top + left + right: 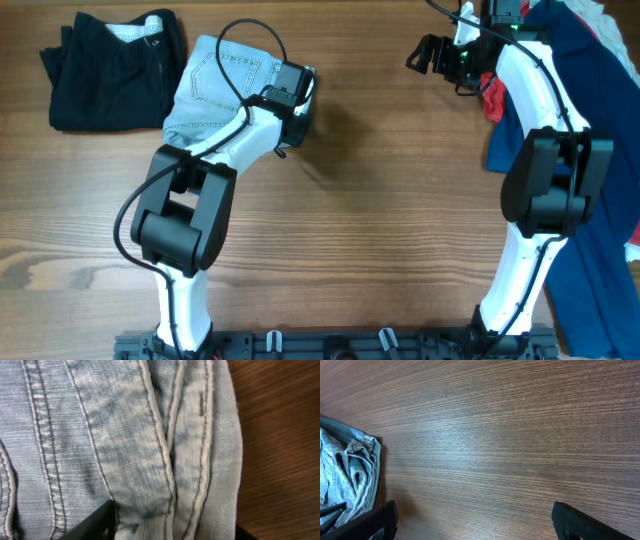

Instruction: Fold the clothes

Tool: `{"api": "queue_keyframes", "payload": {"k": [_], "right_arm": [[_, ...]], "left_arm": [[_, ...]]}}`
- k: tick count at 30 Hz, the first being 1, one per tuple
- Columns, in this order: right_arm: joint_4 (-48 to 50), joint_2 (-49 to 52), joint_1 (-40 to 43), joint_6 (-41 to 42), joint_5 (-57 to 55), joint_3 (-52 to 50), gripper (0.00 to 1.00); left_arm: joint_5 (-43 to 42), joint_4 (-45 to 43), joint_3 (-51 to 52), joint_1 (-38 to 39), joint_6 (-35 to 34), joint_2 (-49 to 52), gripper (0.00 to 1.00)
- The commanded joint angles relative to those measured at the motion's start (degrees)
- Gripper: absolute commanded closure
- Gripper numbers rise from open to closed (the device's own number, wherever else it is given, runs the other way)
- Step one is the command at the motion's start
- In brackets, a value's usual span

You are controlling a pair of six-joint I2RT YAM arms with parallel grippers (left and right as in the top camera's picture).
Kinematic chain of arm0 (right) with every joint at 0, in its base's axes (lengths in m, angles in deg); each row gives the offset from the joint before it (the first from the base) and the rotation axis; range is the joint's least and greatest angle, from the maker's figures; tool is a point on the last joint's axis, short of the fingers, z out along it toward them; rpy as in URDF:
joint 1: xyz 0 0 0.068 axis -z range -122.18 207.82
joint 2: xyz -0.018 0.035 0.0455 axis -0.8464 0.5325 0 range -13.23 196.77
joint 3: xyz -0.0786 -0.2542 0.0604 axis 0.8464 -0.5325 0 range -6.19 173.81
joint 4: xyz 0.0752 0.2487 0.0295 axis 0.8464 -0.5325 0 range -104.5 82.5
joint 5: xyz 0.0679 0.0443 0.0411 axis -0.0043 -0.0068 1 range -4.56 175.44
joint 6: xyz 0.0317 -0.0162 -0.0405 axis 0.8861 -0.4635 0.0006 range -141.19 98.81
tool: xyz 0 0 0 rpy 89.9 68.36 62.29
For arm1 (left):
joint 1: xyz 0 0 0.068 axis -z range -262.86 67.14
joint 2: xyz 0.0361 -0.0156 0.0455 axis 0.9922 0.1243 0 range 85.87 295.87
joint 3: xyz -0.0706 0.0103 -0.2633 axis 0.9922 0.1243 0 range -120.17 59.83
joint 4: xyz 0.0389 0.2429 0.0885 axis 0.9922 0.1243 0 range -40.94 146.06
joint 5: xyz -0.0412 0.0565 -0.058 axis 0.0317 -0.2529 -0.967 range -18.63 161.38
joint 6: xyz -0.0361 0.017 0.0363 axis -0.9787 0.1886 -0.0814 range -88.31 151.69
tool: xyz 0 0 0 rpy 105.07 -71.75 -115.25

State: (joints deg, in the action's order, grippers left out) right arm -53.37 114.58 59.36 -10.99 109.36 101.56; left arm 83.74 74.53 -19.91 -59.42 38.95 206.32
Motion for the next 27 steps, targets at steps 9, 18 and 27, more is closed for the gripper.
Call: {"api": "queue_keyframes", "payload": {"k": [9,18,27], "right_arm": [[0.1,-1.7,-0.4,-1.2,-0.6,1.1,0.01],[0.0,-1.7,-0.4,-1.2,0.1,1.1,0.01],[-0.5,-1.7,-0.4,-1.2,0.1,1.1,0.01]], "left_arm": [[-2.9,1.0,2.2,-0.8,-1.1,0.6,0.96],[-2.4,1.8,-1.7,-2.4,-6.1,-21.2,0.96],[4.2,-2.3,-1.7,-9.3,-11.3,-32.8,0.96]]}}
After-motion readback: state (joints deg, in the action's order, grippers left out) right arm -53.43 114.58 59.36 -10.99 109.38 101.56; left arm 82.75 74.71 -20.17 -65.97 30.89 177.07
